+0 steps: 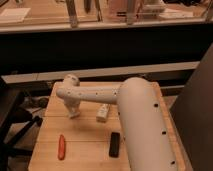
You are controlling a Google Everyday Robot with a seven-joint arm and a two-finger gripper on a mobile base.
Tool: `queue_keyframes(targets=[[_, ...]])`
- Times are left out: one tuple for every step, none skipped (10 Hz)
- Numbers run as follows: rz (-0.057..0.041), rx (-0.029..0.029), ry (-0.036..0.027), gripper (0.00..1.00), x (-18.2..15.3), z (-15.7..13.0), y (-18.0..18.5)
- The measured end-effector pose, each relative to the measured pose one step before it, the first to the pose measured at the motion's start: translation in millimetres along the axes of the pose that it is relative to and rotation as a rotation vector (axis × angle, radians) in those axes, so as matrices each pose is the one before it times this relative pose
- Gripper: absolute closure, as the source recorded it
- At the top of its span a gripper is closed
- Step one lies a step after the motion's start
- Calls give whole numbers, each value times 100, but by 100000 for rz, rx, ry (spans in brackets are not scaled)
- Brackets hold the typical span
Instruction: Wipe the white sponge on the table
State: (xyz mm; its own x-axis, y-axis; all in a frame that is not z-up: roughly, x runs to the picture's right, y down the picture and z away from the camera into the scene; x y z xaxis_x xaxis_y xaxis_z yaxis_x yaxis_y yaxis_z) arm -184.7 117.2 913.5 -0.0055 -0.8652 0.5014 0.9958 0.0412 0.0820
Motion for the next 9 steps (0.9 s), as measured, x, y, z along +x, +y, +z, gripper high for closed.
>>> queue_keyframes(targets=[[-494,-133,-80,100,-395,-2,468],[477,-16,-53,100,71,-26,203],[-394,-183,82,100,-24,-20,-155],[14,9,12,100,-11,-19,42],[-81,16,22,100,-7,-47,-42],[-75,7,-73,100,-96,13,95],[-528,-85,-75,100,-337,-13,348],[136,30,-232,100,-189,-63,445],[-291,-124,62,100,-21,-3,-92]])
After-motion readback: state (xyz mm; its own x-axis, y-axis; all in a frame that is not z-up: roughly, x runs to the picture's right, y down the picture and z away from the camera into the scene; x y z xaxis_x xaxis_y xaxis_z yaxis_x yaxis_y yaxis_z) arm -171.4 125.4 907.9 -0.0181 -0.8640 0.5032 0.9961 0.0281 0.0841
